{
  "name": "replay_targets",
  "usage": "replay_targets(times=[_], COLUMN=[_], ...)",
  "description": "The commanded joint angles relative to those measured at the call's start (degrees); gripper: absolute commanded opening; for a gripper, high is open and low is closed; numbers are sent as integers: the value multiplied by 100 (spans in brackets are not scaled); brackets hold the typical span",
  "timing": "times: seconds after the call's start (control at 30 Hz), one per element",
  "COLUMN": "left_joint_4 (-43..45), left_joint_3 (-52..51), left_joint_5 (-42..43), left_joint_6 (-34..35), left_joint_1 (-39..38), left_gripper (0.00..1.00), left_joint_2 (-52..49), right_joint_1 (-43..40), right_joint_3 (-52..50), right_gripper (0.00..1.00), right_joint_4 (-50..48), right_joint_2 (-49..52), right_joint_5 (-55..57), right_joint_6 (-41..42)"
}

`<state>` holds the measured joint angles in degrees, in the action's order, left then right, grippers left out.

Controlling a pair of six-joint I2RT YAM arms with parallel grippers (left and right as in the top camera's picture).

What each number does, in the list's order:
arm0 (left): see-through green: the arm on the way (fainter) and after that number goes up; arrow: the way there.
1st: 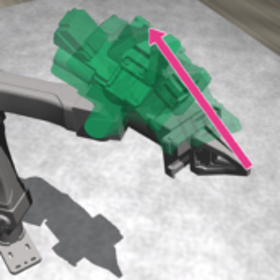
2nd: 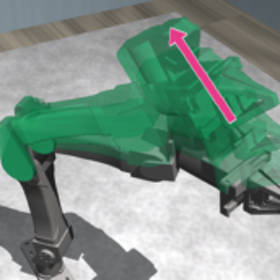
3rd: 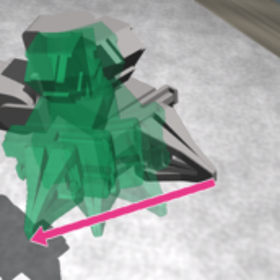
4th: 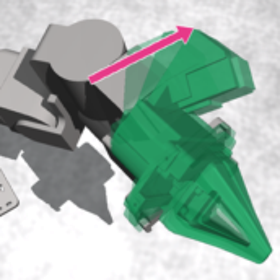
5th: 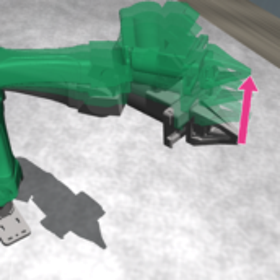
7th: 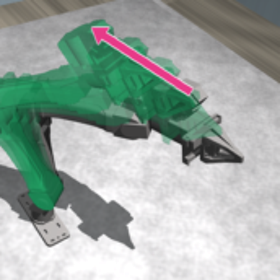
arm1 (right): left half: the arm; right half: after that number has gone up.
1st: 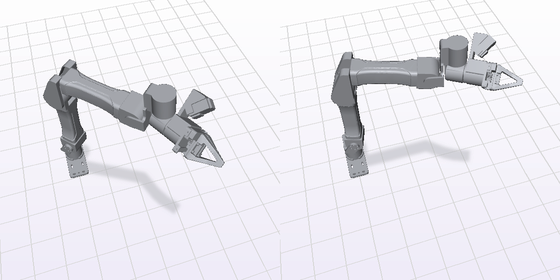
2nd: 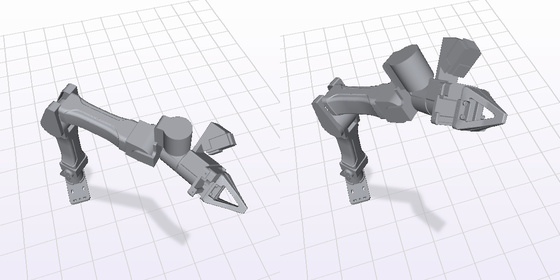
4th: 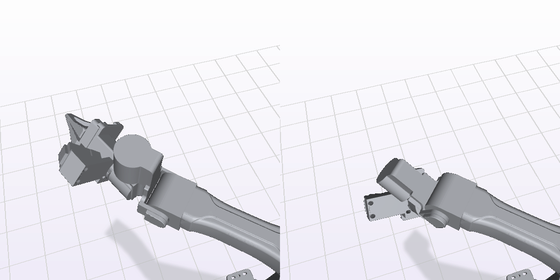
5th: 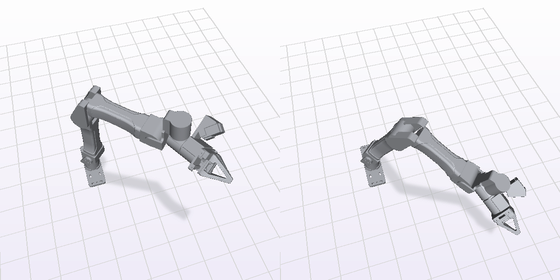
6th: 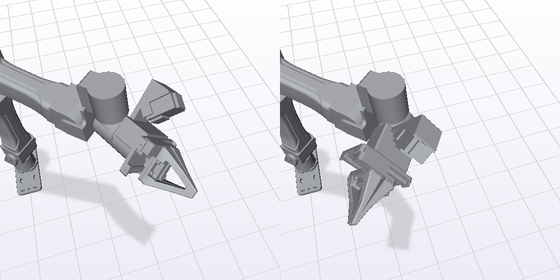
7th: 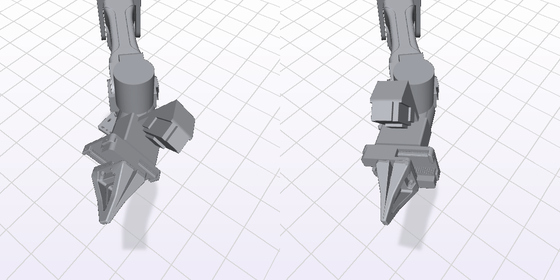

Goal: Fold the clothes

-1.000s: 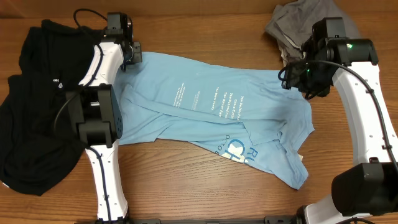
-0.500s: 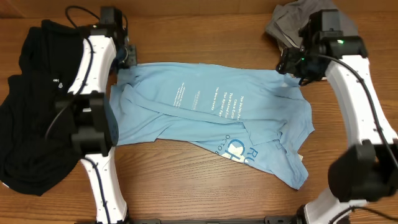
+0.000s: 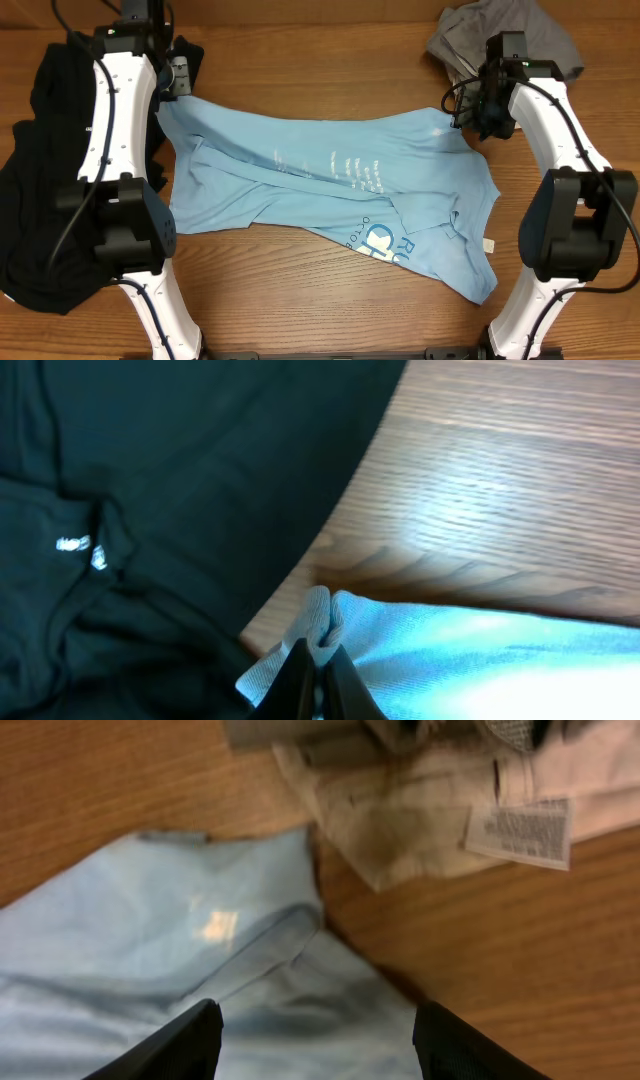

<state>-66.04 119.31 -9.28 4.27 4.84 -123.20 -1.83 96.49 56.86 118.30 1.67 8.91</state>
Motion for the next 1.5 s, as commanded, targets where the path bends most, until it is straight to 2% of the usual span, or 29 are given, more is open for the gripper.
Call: replay_targets(times=[0.0, 0.3, 0.93, 1.03, 1.1, 1.23, 1.27, 1.33, 1.47], left_joint_4=[-87, -446, -463, -459, -444, -345, -304, -227, -210], left_joint_3=[94, 92, 92, 92, 92, 92, 92, 92, 94], left_joint_5=[-190, -234, -229, -229, -229, -229, -229, -229, -229], left_joint_6=[-2, 0, 2, 2, 2, 0, 0, 0, 2], left_joint_1=[116, 278, 302, 302, 302, 302, 304, 304, 306], left_gripper=[4, 4, 4, 4, 4, 4, 4, 4, 4], left_joint_2=[149, 149, 149, 149, 149, 149, 149, 149, 149], right_joint_1=[20, 37, 315, 372, 369, 334, 321, 289, 186], right_joint_3=[129, 129, 129, 160, 247, 772, 984, 1414, 2304], right_gripper=[66, 61, 58, 47, 45, 27, 22, 4, 4], right_joint_4=[-284, -1139, -1827, -1926, -1932, -1567, -1375, -979, -50], right_joint_2=[105, 304, 1351, 1344, 1344, 1329, 1325, 1307, 1266], right_joint_5=[-157, -546, -994, -994, -1021, -1038, -1034, -1034, -1010], right_joint_6=[-46, -149, -149, -149, -149, -149, -151, -153, -153])
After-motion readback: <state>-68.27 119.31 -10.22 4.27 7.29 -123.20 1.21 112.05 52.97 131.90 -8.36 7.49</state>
